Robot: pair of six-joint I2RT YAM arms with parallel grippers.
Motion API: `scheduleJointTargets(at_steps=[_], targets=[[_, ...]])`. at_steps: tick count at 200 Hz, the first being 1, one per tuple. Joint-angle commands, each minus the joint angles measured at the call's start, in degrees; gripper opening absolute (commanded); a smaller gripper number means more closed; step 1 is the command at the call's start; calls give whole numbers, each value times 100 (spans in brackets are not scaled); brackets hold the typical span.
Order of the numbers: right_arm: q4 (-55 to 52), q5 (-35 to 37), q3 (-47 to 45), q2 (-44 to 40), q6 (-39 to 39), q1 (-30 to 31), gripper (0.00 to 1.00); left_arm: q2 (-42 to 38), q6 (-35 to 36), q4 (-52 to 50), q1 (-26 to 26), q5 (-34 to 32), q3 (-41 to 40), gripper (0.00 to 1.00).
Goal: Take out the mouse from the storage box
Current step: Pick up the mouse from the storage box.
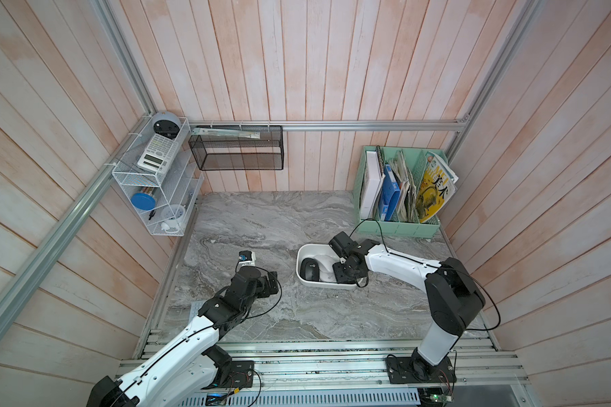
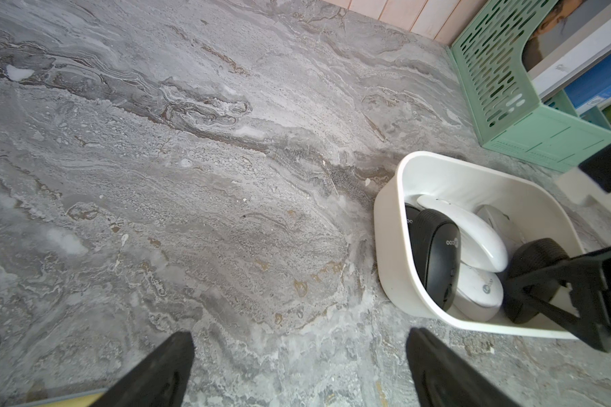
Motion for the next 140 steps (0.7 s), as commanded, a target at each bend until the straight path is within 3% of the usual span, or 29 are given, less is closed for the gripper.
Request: scheduleJointTargets(at_steps=[1, 43, 95, 140], targets=[[-271, 70, 184, -359, -1, 29, 58, -47, 115, 118, 0, -150, -16, 100], [-757, 338, 469, -826, 33, 299, 58, -213, 108, 39, -12, -257, -24, 100], [-908, 149, 353, -1374, 300, 778, 58, -413, 77, -59, -5, -437, -47, 100], [-1112, 138, 170, -1431, 597, 1495, 58, -711, 30, -181, -7, -724, -95, 100]])
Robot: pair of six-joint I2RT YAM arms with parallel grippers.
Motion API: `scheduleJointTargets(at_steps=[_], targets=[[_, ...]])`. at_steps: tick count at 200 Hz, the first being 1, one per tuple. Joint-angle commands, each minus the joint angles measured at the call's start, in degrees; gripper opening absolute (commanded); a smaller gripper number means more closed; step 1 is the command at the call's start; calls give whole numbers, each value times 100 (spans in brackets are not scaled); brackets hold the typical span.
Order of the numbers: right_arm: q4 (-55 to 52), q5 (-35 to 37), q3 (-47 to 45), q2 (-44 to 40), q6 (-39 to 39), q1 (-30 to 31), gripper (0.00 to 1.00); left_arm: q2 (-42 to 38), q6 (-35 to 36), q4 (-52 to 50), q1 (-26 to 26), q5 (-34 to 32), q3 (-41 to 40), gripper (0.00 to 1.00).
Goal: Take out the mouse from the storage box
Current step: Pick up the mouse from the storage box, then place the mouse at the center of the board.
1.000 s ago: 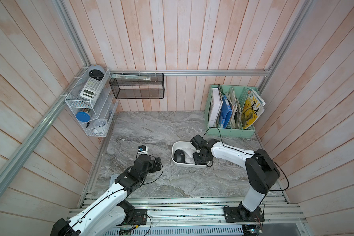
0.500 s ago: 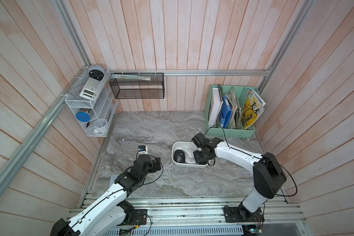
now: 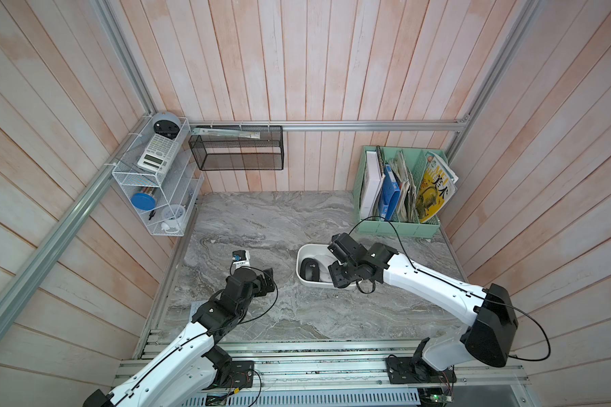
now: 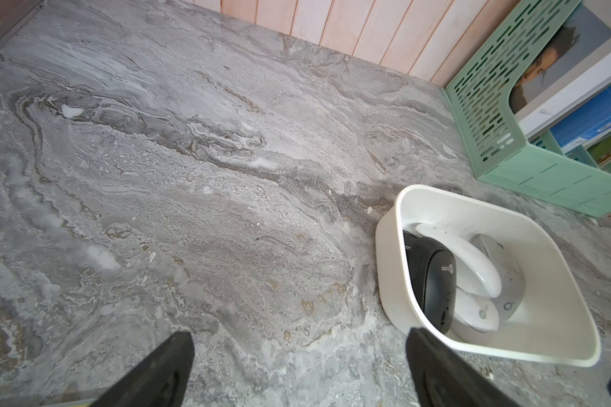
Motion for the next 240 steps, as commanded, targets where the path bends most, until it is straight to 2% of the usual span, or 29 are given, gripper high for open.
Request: scheduleJointTargets(at_steps=[1, 42, 79, 166, 240], targets=[[-295, 2, -139, -45, 269, 369, 58, -187, 16, -105, -6, -283, -96, 100], [118, -292, -432, 214, 613, 947, 57, -401, -58, -236, -6, -643, -111, 100], [376, -460, -193, 850, 681, 1336, 57, -812, -98, -346, 3, -882, -199, 100], [621, -815, 194, 1964, 655, 1635, 57, -1219, -179, -584, -5, -1241, -223, 100], [601, -667, 260, 2128, 637, 1639, 73, -1193, -180, -561, 1, -1248, -232, 100]])
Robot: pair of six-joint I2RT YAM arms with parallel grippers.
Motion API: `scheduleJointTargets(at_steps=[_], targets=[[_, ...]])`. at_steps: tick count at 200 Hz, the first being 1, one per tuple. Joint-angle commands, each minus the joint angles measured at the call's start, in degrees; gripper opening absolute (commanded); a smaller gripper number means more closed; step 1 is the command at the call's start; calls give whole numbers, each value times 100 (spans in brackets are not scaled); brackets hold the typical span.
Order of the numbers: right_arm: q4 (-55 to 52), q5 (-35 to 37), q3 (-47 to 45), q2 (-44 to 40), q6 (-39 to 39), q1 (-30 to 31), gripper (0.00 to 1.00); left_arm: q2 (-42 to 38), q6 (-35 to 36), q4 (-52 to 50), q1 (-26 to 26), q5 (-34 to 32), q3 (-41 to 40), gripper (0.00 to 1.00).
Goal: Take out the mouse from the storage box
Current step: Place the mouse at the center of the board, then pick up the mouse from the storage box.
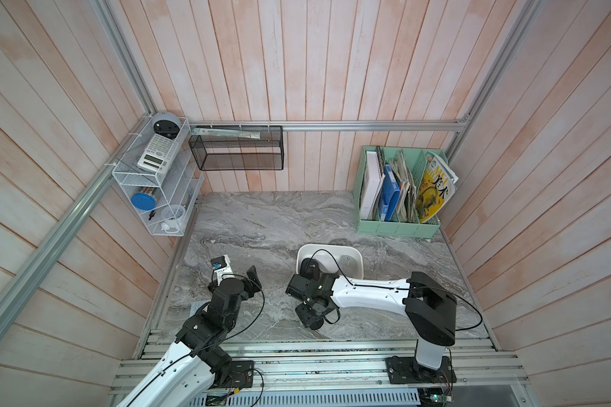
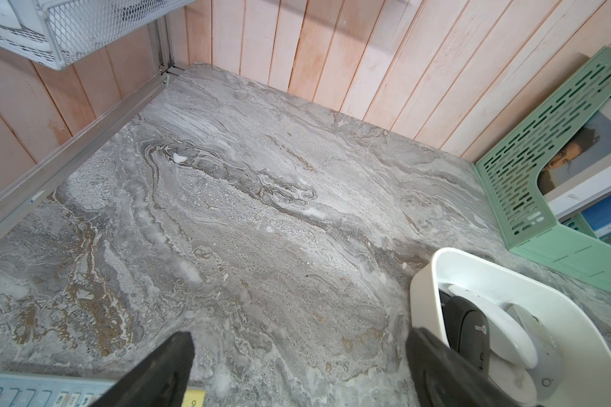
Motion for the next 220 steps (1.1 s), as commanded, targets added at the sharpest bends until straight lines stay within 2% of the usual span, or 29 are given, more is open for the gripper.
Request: scheduleJointTargets(at_steps=[1, 19, 37, 65, 81, 94, 109, 125, 136, 178, 220], targets=[[-20, 107, 107, 67, 56, 28, 74, -2, -17, -22, 2, -67, -83, 100], [-82, 203, 131, -23, 26, 28, 79, 28, -14, -5, -4, -52, -83, 100], [-259, 332, 196, -209, -31, 26, 80, 63, -1, 11, -5, -41, -83, 100], [-601, 1002, 100, -1072, -114, -8, 81, 261, 46, 188, -5, 300, -109, 100], [-725, 1695, -164, -1745, 64, -118, 82, 634, -15, 291, -3, 682, -42, 100], [-722, 2211, -506, -2299, 191, -275, 83, 1163, -145, 11, -44, 920, 359, 100], [-541, 2464, -988, -2924, 192, -580, 84, 1853, -173, -384, -462, 799, 922, 100], [-15, 2536, -1677, -3608, 99, -972, 84, 2461, -119, -453, -1189, 515, 1391, 100], [226, 2455, -2041, -4024, 53, -1302, 85, 2878, -191, -463, -1479, 534, 1626, 100], [600, 2180, -2830, -5110, -217, -2175, 86, 4324, -371, -1092, -2122, 275, 2797, 98], [951, 2148, -3471, -5677, -361, -2557, 86, 5512, -539, -1763, -2295, 131, 3855, 93]])
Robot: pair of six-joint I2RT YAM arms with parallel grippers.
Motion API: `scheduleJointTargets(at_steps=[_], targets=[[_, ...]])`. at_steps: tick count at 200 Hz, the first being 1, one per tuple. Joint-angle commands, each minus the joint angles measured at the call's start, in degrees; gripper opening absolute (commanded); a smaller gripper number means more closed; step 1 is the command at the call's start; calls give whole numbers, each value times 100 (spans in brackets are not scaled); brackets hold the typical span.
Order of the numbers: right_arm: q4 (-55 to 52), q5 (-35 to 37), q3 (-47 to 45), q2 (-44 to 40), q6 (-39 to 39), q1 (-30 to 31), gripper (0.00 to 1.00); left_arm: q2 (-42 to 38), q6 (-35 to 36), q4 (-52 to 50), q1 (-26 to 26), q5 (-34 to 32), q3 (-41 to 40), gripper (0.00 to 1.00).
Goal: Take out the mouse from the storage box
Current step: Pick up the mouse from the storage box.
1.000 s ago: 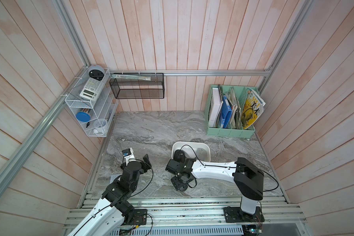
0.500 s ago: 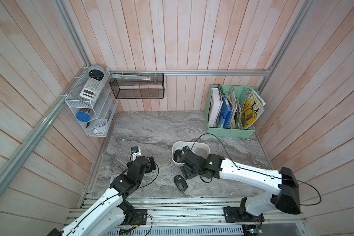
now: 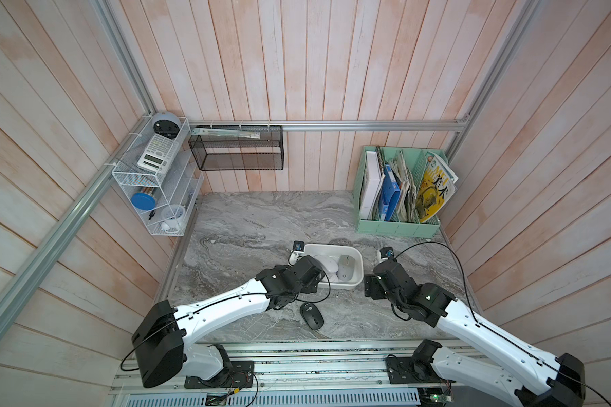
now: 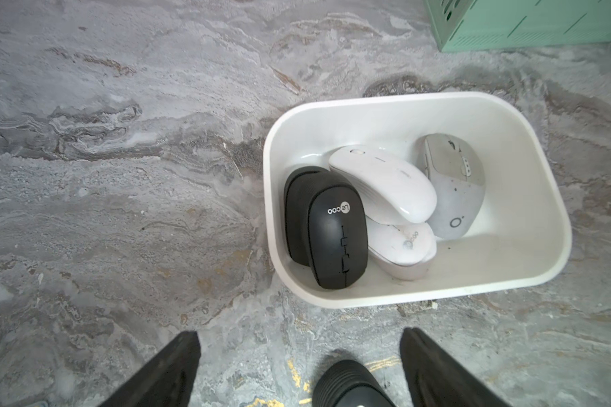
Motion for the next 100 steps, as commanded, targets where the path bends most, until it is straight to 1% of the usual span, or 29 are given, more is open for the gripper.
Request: scheduleJointTargets(at_steps=[1, 26, 56, 100], targets=[[353, 2, -330, -245, -171, -171, 86, 490, -169, -622, -35, -272, 526, 93], [625, -123, -701, -483, -206, -329, 86, 1079, -164, -902, -48, -265, 1007, 89], [856, -170, -1029, -638, -209, -469, 86, 1582, -176, -1034, -45, -145, 1468, 86], [1048, -272, -1243, -771, -205, -514, 86, 2319, -230, -1390, -38, -321, 2189, 84]])
